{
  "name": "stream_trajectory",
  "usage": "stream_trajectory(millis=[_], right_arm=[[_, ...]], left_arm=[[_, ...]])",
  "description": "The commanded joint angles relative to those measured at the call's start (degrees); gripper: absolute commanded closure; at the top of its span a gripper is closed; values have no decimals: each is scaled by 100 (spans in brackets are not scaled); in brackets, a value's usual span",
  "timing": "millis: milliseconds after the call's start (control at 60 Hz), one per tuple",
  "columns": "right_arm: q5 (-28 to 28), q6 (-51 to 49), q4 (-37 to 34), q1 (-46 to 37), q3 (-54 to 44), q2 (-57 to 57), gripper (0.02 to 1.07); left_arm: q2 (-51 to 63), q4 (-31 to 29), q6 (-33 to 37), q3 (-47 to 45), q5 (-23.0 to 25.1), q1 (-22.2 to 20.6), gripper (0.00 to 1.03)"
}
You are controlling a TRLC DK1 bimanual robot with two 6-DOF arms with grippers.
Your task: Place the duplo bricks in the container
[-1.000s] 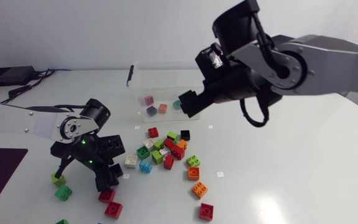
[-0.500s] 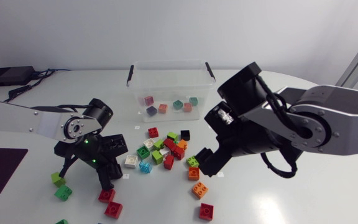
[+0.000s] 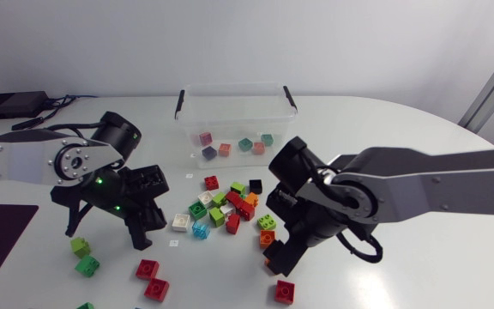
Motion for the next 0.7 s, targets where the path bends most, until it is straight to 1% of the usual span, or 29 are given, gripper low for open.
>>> stream_trajectory(millis=[0,50,100,200,300,367,433,517,567,600,683], right_arm=[[-25,-58,108,127,-155,320,13],[-16,-58,195,197,-173,478,14],[-16,-58,266,241,-182,584,16],[1,-67,406,276,-173,751,16],[1,-93,477,294,-164,927,17],[1,-93,556,329,-182,1015,25],[10,-93,608,355,-199,1032,31],[10,-111,608,355,-208,1032,42],[10,-111,626,355,-226,1023,50],[10,-146,652,355,-234,1015,58],[1,-173,688,347,-270,953,74]], left_arm=[[-303,-71,-147,253,102,95,83],[-400,-71,-287,411,163,113,83],[-479,-71,-384,516,198,121,83],[-576,-53,-604,815,365,148,83],[-567,43,-850,1044,436,157,83],[-541,298,-1113,1175,480,148,83],[-514,492,-1333,1290,515,165,83],[-435,632,-1518,1474,576,174,83],[-365,782,-1676,1589,611,192,83],[-286,852,-1799,1703,611,201,83],[-92,1142,-2071,1887,664,192,83]])
